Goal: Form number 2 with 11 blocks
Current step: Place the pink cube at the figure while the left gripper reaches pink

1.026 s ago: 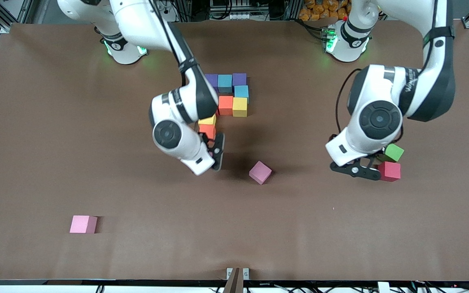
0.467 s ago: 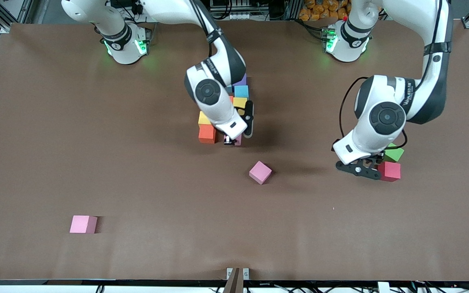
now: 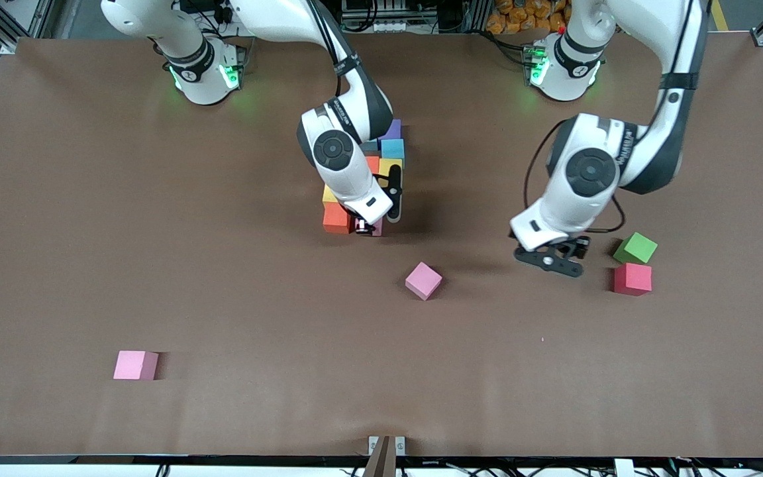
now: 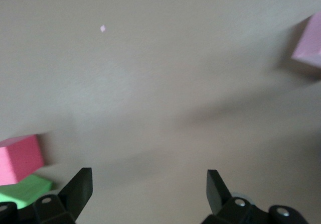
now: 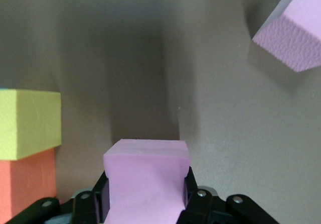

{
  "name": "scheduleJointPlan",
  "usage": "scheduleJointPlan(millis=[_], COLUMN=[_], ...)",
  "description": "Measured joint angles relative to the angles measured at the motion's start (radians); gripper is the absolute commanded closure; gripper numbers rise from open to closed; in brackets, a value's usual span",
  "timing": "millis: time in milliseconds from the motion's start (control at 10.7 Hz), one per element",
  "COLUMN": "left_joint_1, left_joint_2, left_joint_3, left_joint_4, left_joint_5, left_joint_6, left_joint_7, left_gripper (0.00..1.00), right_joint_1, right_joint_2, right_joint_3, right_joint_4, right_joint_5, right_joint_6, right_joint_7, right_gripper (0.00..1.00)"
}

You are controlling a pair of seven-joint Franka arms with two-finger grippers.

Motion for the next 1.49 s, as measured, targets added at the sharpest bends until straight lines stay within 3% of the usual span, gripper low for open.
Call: scheduleJointPlan(millis=[280, 653, 1306, 1400, 1493], left_joint_1=[-0.004, -0.008, -0.011, -0.016, -0.018], left_joint_2=[0.039, 0.188, 0.226, 0.231, 0.232], left_joint_3=[-0.052, -0.12, -0.152, -0.155, -0.156], left_joint_4=[0.086, 0.26, 0.275, 0.275, 0.275], left_joint_5=[0.0, 0.0, -0.043, -0.043, -0.043], left_joint_6=[0.027, 0.068, 0.204, 0.211, 0.213], left_joint_7=[-0.074, -0.228, -0.236, -0.235, -0.235], left_gripper=[0.0, 0.0, 0.0, 0.0, 0.0], right_joint_1=[0.001, 0.003, 0.004, 0.004, 0.004], right_joint_2=[-0.002, -0.014, -0.029, -0.029, -0.029], right_joint_3=[0.0, 0.001, 0.002, 0.002, 0.002], right_joint_4=[-0.017, -0.06, -0.092, -0.097, -0.103], right_joint_5=[0.0, 0.0, 0.0, 0.0, 0.0], right_joint_6=[0.005, 0.045, 0.065, 0.072, 0.079], right_joint_7=[-0.018, -0.029, -0.036, -0.036, -0.036], right_gripper=[0.89, 0.89, 0.87, 0.67, 0.4])
